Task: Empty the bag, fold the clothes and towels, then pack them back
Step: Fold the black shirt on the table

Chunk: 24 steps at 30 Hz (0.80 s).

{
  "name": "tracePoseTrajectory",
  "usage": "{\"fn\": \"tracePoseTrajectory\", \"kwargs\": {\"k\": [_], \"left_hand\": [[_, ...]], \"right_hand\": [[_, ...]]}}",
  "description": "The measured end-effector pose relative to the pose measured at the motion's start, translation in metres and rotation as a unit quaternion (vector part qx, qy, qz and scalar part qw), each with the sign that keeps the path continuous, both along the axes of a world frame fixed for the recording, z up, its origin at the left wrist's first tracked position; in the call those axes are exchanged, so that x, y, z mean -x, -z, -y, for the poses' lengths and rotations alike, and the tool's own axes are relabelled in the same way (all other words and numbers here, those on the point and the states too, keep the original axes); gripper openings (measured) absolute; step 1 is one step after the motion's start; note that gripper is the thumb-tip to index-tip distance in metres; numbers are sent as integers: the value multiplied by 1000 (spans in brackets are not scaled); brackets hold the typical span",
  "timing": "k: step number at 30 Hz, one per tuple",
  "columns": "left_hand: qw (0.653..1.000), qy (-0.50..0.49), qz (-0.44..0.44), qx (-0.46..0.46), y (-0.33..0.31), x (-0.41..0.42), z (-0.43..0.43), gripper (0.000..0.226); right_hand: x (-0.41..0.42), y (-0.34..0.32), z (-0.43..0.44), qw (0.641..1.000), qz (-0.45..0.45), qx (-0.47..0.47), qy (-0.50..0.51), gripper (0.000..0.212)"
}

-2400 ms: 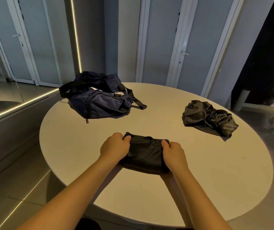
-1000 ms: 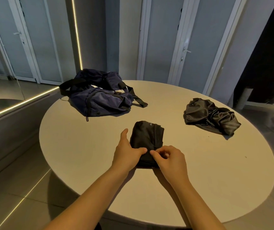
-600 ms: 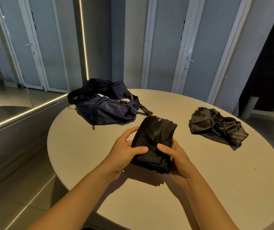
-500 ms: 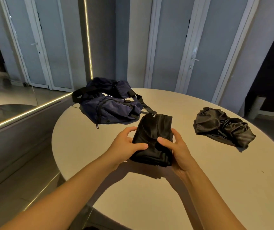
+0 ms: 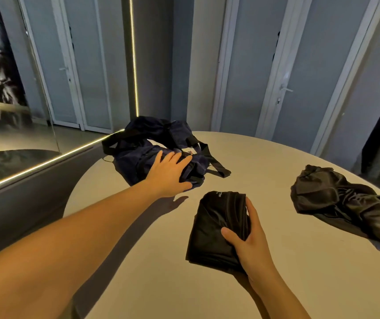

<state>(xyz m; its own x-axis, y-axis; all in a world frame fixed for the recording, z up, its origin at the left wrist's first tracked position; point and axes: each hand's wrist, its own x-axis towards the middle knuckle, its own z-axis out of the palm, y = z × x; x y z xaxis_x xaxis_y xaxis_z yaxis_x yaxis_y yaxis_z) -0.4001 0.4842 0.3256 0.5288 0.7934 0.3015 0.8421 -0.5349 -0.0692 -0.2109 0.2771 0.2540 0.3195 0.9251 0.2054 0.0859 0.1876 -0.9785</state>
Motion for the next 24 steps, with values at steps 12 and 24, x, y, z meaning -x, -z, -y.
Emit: {"fn": "tracePoseTrajectory", "kwargs": {"k": [12,24], "left_hand": [[997,55,-9,46,58,33,77,72],[963,262,-54,-13,30,77,226,46]], "right_hand": [[-6,-4,11,998,-50,12,32,87],[-3,-103,15,998,34,19,48,83]]}}
